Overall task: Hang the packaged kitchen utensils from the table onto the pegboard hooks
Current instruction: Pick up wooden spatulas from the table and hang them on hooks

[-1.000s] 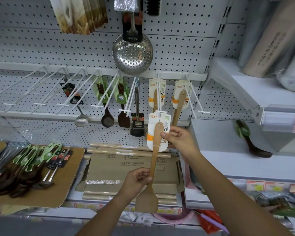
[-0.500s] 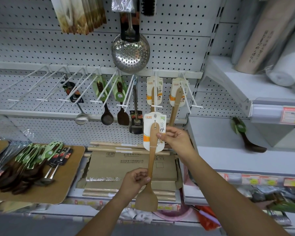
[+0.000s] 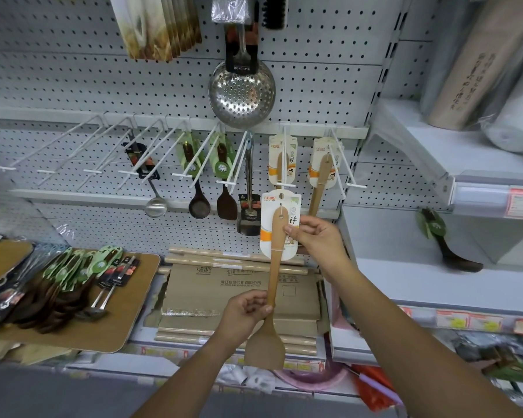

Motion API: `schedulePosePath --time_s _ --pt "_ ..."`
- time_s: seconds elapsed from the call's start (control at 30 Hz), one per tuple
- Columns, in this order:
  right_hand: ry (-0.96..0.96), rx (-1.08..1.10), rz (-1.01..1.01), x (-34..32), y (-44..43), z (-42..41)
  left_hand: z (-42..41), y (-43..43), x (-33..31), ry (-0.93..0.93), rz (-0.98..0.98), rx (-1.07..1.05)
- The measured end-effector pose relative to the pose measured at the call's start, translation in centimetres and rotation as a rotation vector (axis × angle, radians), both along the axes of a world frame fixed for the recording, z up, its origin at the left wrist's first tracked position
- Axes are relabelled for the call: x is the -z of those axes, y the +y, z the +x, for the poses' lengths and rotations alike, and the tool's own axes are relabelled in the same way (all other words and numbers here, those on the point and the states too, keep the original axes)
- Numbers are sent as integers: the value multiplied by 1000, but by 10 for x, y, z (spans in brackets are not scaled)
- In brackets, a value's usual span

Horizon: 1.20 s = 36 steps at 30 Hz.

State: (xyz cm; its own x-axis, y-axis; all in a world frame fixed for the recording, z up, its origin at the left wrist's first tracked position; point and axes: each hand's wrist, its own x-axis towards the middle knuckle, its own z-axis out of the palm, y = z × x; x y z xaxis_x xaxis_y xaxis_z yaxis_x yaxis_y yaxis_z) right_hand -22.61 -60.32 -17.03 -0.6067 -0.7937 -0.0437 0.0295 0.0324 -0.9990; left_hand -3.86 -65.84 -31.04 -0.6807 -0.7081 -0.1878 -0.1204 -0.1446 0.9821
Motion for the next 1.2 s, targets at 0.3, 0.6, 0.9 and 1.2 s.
schedulePosePath --time_s 0.3,0.6,0.9,1.2 --pt "-4 28 20 0 -12 -2 -5 -13 -1 -14 3 -21" --pt "3 37 -14 2 -11 -5 -9 -17 3 13 -11 20" --pt "5 34 -37 2 -9 -2 -5 -17 5 15 -3 39" --pt "-4 41 -52 2 -5 4 0 -12 6 3 3 49"
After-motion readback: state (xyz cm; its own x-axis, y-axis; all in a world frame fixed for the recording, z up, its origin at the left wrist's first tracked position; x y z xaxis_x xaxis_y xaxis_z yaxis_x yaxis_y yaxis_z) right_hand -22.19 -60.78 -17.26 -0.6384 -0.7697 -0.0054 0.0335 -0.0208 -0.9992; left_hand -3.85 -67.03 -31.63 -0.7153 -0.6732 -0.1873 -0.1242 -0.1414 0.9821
